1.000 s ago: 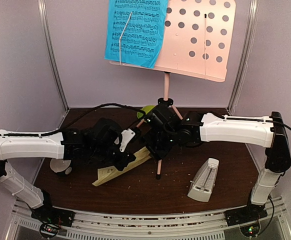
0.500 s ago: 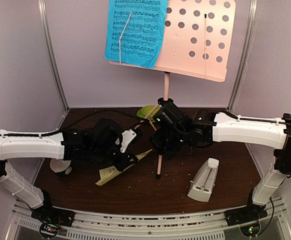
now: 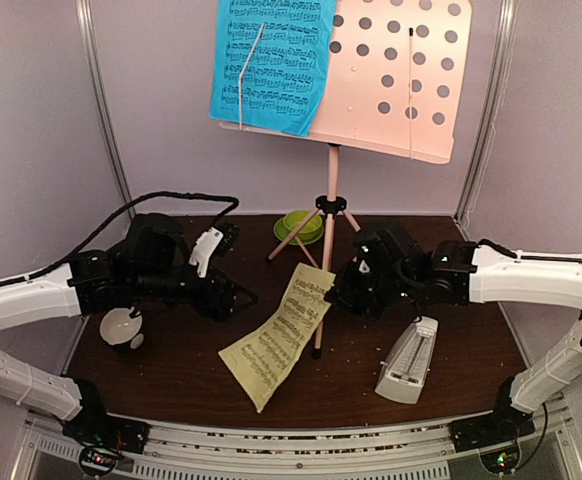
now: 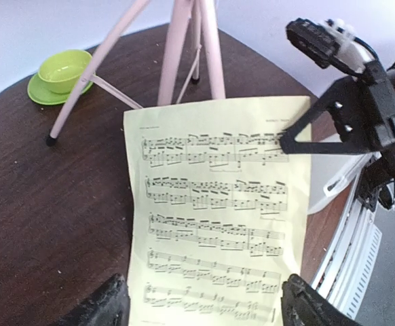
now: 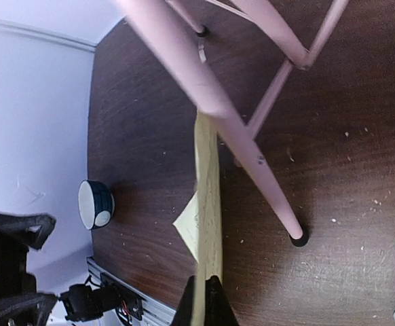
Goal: Set up the instrument practice props
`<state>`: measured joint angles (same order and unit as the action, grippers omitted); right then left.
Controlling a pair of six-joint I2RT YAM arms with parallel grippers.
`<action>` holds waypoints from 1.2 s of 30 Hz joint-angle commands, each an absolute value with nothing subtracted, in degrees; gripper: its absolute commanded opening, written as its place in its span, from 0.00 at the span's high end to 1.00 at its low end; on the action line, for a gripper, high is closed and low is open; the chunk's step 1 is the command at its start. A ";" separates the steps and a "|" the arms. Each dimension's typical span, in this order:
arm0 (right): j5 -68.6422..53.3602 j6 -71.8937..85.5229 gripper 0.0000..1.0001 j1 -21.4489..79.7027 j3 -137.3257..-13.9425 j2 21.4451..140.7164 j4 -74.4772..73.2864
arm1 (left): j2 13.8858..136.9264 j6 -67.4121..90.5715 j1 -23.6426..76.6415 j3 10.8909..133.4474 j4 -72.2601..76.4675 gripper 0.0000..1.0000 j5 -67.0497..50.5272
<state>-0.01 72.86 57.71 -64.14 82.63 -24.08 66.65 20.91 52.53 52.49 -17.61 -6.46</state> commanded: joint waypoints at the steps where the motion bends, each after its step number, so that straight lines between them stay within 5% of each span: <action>1: -1.50 50.75 1.00 57.46 -65.57 78.08 -18.22 | 66.18 21.45 48.50 52.02 -14.53 0.17 -11.59; 16: -24.47 7.48 1.00 59.03 -67.27 65.49 -21.43 | 60.46 11.21 46.08 56.39 -16.77 0.13 -18.76; 24: -27.73 5.00 1.00 63.01 -71.93 62.02 -26.12 | 57.19 5.81 46.08 58.05 -19.91 0.10 -22.10; 26: -28.51 4.84 1.00 63.52 -73.23 61.27 -27.34 | 56.95 5.43 46.40 59.25 -21.03 0.03 -21.80; 36: -32.34 3.41 1.00 63.76 -81.78 60.79 -30.68 | 55.70 4.73 48.45 63.81 -21.38 0.02 -22.11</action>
